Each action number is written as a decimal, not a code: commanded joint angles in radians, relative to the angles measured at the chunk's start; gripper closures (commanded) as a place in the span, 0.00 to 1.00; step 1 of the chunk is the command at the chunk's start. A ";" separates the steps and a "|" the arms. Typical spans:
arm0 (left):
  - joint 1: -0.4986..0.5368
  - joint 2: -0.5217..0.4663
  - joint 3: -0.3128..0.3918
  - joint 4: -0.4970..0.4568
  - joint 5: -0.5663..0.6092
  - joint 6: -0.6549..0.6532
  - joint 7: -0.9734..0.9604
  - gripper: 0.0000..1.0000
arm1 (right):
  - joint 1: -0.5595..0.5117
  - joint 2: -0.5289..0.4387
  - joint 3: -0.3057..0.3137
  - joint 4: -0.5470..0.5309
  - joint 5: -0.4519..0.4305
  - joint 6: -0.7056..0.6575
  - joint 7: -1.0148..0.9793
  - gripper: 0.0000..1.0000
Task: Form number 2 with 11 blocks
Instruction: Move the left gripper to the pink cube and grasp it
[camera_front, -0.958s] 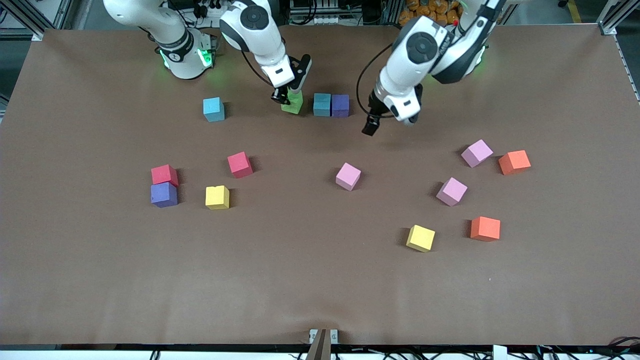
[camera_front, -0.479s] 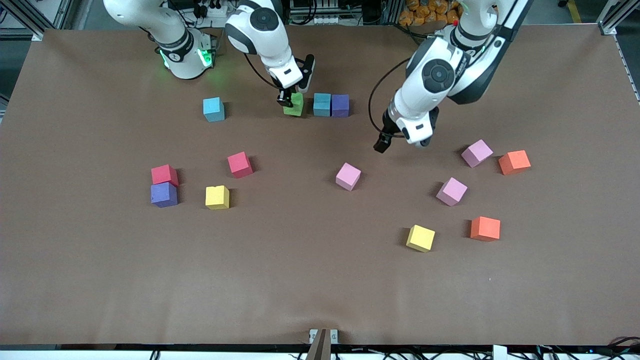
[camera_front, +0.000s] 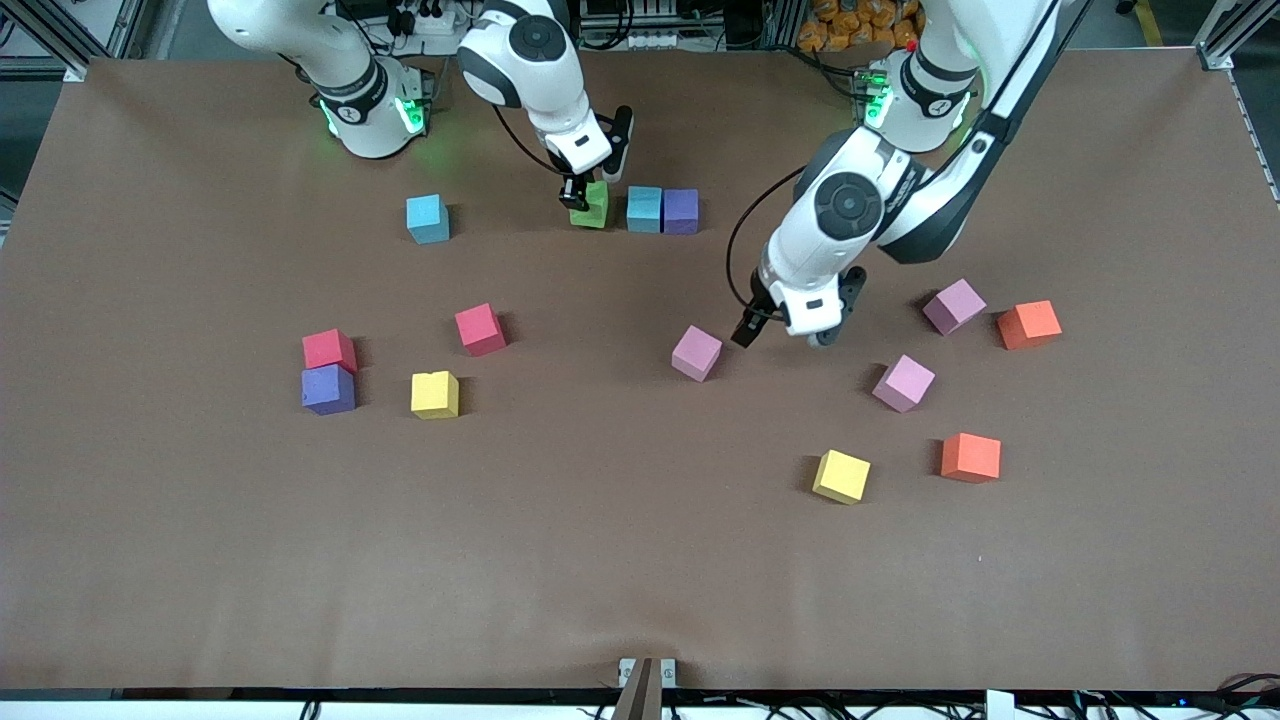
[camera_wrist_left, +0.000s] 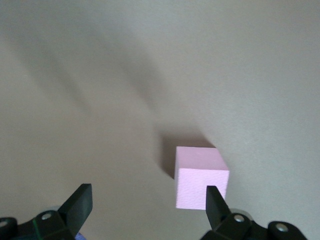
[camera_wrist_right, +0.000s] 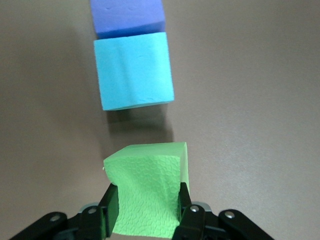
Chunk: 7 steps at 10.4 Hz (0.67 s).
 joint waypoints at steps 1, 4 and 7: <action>-0.053 0.028 0.078 0.064 0.019 -0.039 -0.002 0.00 | 0.007 0.038 0.000 0.029 -0.009 0.004 -0.005 0.60; -0.103 0.032 0.130 0.110 0.015 -0.039 -0.077 0.00 | 0.024 0.051 0.000 0.046 -0.008 0.004 -0.005 0.60; -0.188 0.080 0.199 0.134 0.021 -0.037 -0.131 0.00 | 0.024 0.062 0.000 0.063 -0.009 0.002 -0.005 0.61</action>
